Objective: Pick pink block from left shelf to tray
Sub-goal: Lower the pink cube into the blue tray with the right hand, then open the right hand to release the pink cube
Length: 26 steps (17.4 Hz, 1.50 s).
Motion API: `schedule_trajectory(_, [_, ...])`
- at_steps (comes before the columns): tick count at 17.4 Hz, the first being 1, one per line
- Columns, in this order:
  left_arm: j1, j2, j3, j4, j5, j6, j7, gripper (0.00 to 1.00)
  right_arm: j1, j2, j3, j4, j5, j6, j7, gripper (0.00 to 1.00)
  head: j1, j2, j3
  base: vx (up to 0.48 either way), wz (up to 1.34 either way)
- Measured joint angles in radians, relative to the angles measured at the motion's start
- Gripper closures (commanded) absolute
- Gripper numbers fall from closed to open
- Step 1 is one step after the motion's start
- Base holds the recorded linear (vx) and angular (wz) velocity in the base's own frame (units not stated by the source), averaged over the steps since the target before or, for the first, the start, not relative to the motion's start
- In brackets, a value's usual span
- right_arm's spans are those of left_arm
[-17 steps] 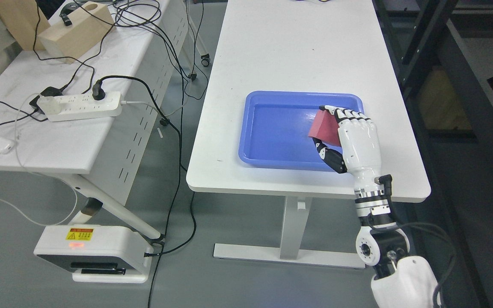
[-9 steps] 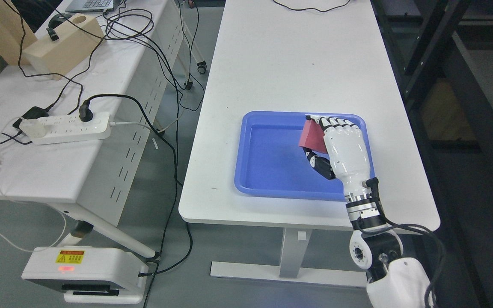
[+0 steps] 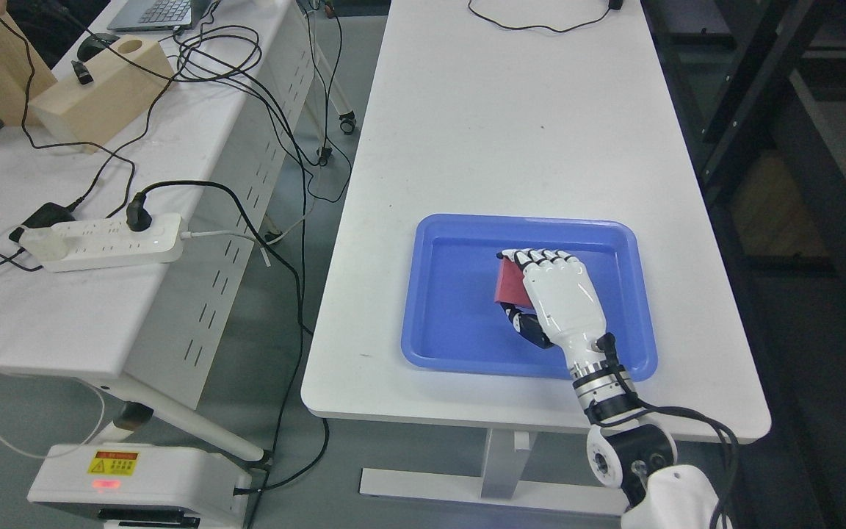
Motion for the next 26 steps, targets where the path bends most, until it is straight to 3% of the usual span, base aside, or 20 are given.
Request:
schedule_trajectory(9, [0.000,0.000,0.000,0.000,0.000,0.000,0.000,0.00,0.006,0.000,0.001,0.010,-0.079,0.021,0.003,0.41,0.0000,0.000,0.000,0.041,0.00])
schedule_trajectory(18, [0.000,0.000,0.000,0.000,0.000,0.000,0.000,0.00,0.034,-0.005,-0.033,-0.012,-0.195,0.028,0.004,0.16,0.0000,0.000,0.000,0.000,0.00])
schedule_trajectory(21, [0.000,0.000,0.000,0.000,0.000,0.000,0.000,0.00,0.045,-0.019,-0.044,-0.020,-0.241,0.025,0.005,0.01,0.0000,0.000,0.000,0.000,0.00])
schedule_trajectory(26, [0.000,0.000,0.000,0.000,0.000,0.000,0.000,0.00,0.064,-0.037,-0.089,-0.043,-0.384,-0.027,0.038,0.00,0.0000,0.000,0.000,0.000,0.00])
